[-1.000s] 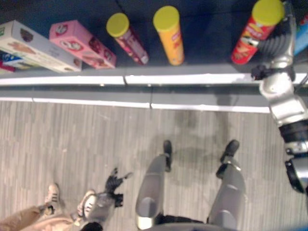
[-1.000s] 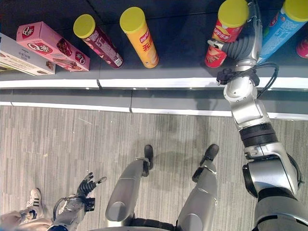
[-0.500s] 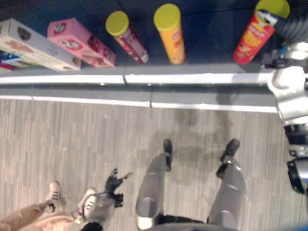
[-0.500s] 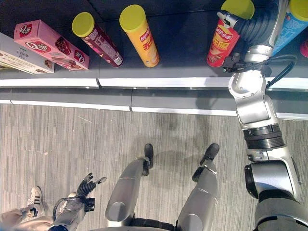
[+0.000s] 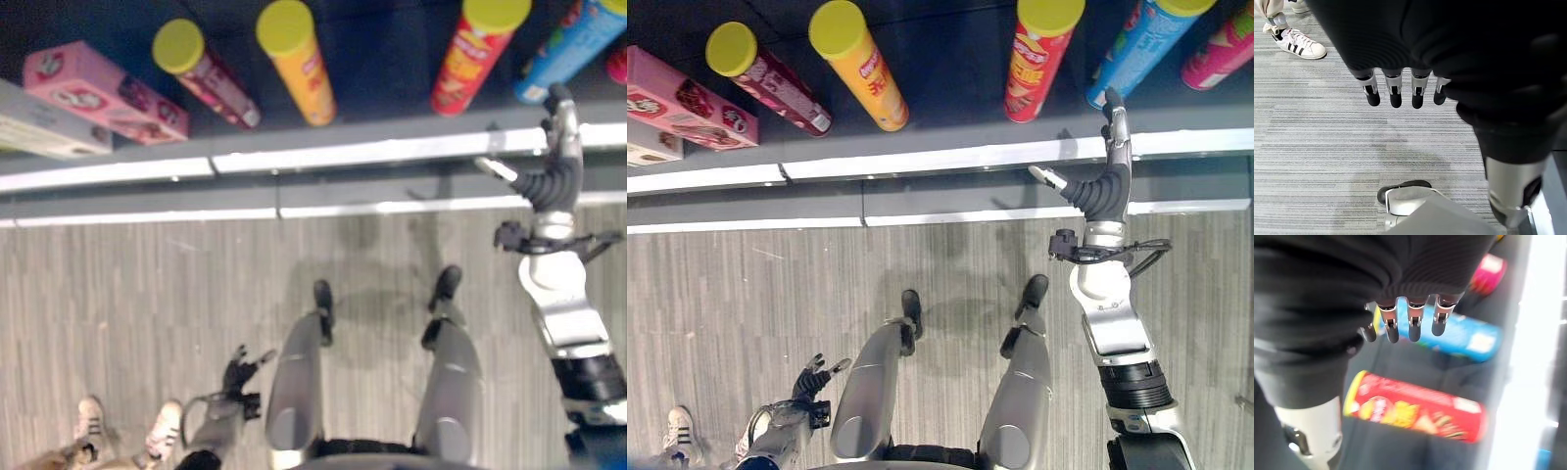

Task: Put the goods on the table back onto the shelves and tidy them up.

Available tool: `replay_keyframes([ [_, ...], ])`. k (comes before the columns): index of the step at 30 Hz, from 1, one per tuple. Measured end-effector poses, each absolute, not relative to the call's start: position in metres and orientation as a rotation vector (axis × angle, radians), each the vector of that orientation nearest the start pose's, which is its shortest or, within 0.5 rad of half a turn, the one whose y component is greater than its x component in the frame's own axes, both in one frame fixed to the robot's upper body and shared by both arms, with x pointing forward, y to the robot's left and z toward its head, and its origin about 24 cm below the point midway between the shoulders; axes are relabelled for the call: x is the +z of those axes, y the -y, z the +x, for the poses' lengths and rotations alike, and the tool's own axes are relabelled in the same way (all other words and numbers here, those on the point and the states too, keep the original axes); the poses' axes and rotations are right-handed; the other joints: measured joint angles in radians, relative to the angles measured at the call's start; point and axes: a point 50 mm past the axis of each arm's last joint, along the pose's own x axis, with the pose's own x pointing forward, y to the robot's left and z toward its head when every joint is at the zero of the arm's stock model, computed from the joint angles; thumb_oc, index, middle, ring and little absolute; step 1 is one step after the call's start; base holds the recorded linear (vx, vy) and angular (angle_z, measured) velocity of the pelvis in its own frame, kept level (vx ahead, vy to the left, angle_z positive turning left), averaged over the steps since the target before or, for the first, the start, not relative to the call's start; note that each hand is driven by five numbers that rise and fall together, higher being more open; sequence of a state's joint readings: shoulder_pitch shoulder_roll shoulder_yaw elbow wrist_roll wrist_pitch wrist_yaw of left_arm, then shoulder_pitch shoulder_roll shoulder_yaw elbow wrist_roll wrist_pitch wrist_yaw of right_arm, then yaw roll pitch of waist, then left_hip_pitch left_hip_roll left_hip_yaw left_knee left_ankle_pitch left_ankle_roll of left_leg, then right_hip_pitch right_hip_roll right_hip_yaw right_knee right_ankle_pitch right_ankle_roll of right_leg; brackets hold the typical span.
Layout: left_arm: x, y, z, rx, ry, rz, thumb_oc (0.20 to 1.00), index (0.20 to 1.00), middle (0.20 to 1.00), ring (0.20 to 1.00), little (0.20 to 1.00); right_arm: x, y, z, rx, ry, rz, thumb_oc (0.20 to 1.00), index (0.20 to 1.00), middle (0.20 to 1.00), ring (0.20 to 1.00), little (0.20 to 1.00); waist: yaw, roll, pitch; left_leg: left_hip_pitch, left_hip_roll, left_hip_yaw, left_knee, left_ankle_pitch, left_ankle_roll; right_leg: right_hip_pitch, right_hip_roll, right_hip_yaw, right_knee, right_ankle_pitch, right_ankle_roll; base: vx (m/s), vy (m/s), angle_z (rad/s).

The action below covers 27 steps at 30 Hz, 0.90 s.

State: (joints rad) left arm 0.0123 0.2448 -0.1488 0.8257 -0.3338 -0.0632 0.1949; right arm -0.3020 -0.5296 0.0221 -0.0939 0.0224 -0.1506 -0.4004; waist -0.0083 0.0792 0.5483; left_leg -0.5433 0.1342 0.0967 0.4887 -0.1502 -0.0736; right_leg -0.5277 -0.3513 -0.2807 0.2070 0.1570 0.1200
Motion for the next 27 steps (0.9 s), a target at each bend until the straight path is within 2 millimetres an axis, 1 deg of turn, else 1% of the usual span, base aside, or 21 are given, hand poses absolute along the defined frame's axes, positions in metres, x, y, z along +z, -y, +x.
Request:
replay_keyframes([
  [1, -0.117, -0.223, 0.168, 0.288, -0.778, 0.056, 1.0, 1.0, 1.0, 1.0, 1.0, 0.179, 0.22, 0.288, -0.292, 0.597, -0.387, 1.0, 1.0, 1.0, 1.0, 1.0, -0.004, -0.003, 0.001, 0.0, 0.002, 0.0, 0.0, 0.0, 0.0, 0.0, 0.002, 0.0, 0.0, 0.002, -0.003, 0.0, 0.0, 0.0],
  [4, -0.117, -0.222, 0.168, 0.287, -0.773, 0.056, 1.0, 1.0, 1.0, 1.0, 1.0, 0.167, 0.224, 0.294, -0.298, 0.533, -0.399, 1.0, 1.0, 1.0, 1.0, 1.0, -0.005, -0.004, 0.001, 0.0, 0.006, 0.0, 0.0, 0.001, -0.001, 0.0, 0.007, 0.0, -0.001, 0.003, -0.004, 0.0, 0.0, 0.0],
  [7, -0.117, -0.223, 0.168, 0.286, -0.773, 0.057, 1.0, 1.0, 1.0, 1.0, 1.0, 0.161, 0.225, 0.304, -0.297, 0.49, -0.413, 1.0, 1.0, 1.0, 1.0, 1.0, -0.004, -0.004, 0.001, 0.001, 0.009, 0.0, -0.001, 0.001, -0.002, -0.001, 0.009, 0.001, -0.001, 0.003, -0.005, 0.0, 0.0, 0.0],
  [10, -0.117, -0.223, 0.168, 0.286, -0.77, 0.057, 1.0, 1.0, 1.0, 1.0, 1.0, 0.157, 0.219, 0.316, -0.277, 0.454, -0.419, 1.0, 1.0, 1.0, 1.0, 1.0, 0.002, -0.004, 0.001, 0.001, 0.011, 0.0, -0.003, 0.003, -0.004, -0.002, 0.011, 0.001, 0.0, 0.003, -0.006, 0.0, 0.0, 0.0],
  [12, -0.117, -0.223, 0.168, 0.284, -0.766, 0.06, 1.0, 1.0, 1.0, 1.0, 1.0, 0.16, 0.218, 0.324, -0.274, 0.44, -0.425, 1.0, 1.0, 1.0, 1.0, 1.0, 0.015, -0.003, 0.001, 0.001, 0.011, 0.0, -0.005, 0.004, -0.006, -0.003, 0.011, 0.001, 0.0, 0.005, -0.01, 0.0, 0.0, 0.0],
  [16, -0.116, -0.226, 0.168, 0.285, -0.765, 0.069, 1.0, 1.0, 1.0, 1.0, 1.0, 0.17, 0.217, 0.33, -0.278, 0.46, -0.427, 1.0, 1.0, 1.0, 1.0, 1.0, 0.032, -0.002, 0.001, 0.002, 0.011, -0.001, -0.018, 0.012, -0.008, -0.005, 0.01, -0.003, 0.001, 0.005, -0.012, 0.0, -0.008, 0.01],
  [17, -0.116, -0.229, 0.167, 0.289, -0.768, 0.076, 1.0, 1.0, 1.0, 1.0, 1.0, 0.178, 0.219, 0.339, -0.295, 0.462, -0.44, 1.0, 1.0, 1.0, 1.0, 1.0, 0.043, 0.002, 0.001, 0.003, 0.01, -0.001, -0.025, 0.015, -0.011, -0.008, 0.01, -0.003, 0.001, 0.006, -0.016, 0.01, -0.018, 0.03],
  [21, -0.119, -0.232, 0.162, 0.297, -0.79, 0.085, 1.0, 1.0, 1.0, 1.0, 1.0, 0.19, 0.226, 0.342, -0.315, 0.478, -0.488, 1.0, 1.0, 1.0, 1.0, 1.0, 0.053, 0.013, 0.0, 0.004, 0.008, -0.005, -0.036, 0.02, -0.012, -0.01, 0.01, -0.007, 0.002, 0.005, -0.02, 0.0, -0.012, 0.02],
  [23, -0.121, -0.233, 0.16, 0.3, -0.801, 0.087, 1.0, 1.0, 1.0, 1.0, 1.0, 0.192, 0.227, 0.342, -0.319, 0.48, -0.492, 1.0, 1.0, 1.0, 1.0, 1.0, 0.056, 0.015, 0.0, 0.005, 0.008, -0.004, -0.037, 0.02, -0.012, -0.01, 0.01, -0.007, 0.002, 0.005, -0.019, 0.0, 0.0, 0.0],
  [27, -0.122, -0.234, 0.16, 0.296, -0.807, 0.088, 1.0, 1.0, 1.0, 1.0, 1.0, 0.189, 0.234, 0.352, -0.337, 0.429, -0.497, 1.0, 1.0, 1.0, 1.0, 1.0, 0.061, 0.017, 0.0, 0.015, 0.006, -0.004, -0.051, 0.027, -0.014, -0.009, 0.009, -0.007, 0.006, 0.005, -0.019, 0.0, 0.0, 0.0],
])
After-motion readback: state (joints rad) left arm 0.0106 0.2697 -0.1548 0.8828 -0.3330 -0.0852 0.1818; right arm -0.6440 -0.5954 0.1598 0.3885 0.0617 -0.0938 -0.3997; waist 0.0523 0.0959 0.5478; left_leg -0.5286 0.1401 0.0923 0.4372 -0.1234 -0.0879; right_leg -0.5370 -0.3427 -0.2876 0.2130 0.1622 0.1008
